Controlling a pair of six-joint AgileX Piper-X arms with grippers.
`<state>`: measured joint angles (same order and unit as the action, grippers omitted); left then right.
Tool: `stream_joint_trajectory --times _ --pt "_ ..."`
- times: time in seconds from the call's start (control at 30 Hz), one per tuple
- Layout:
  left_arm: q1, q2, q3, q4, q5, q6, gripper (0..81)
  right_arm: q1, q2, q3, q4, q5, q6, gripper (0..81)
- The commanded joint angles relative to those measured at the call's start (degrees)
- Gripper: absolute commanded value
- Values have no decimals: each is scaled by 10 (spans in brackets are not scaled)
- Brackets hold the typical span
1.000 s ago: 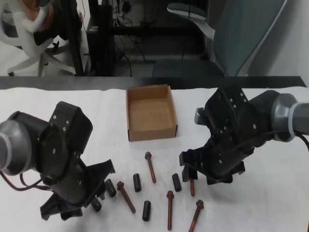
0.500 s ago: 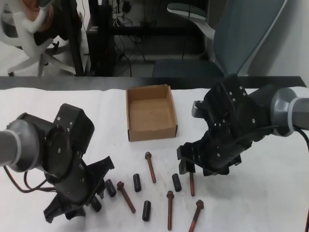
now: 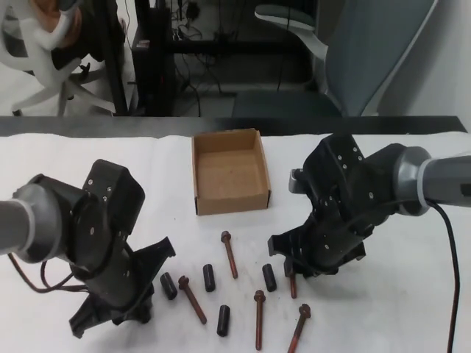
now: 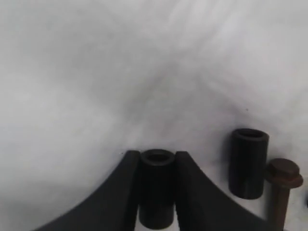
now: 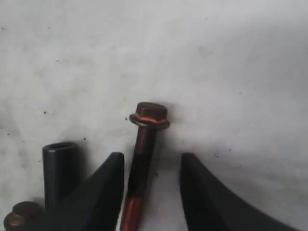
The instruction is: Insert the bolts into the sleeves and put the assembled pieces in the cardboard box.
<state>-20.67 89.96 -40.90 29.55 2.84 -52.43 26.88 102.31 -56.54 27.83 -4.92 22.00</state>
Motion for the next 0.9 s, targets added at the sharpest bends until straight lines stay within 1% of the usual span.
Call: stream_joint_trajectory --times 0.0,0.17,0.2,0.27,0.33,0.47,0.6,0.77,0.87 --pt "-2 14 5 -24 16 4 17 2 7 -1 -15 21 1 371" --pt "-2 14 5 -31 16 11 17 2 7 -1 -15 44 9 370" --pt "-2 14 5 -32 16 16 17 2 7 -1 -15 45 9 347" --pt "-2 14 5 -32 16 24 17 2 10 -1 -15 40 9 223" --pt "-2 14 5 -32 14 24 17 2 12 -1 -11 32 7 3" --pt "-2 14 5 -48 16 33 17 4 12 -1 -1 29 6 4" --pt "-2 -6 5 -100 46 96 17 10 3 -11 0 8 -21 4" --pt "-6 -72 5 -140 38 201 17 17 -60 -38 -16 12 -70 4" --pt "-6 -133 5 -159 23 245 17 17 -117 -43 -54 34 -71 4"
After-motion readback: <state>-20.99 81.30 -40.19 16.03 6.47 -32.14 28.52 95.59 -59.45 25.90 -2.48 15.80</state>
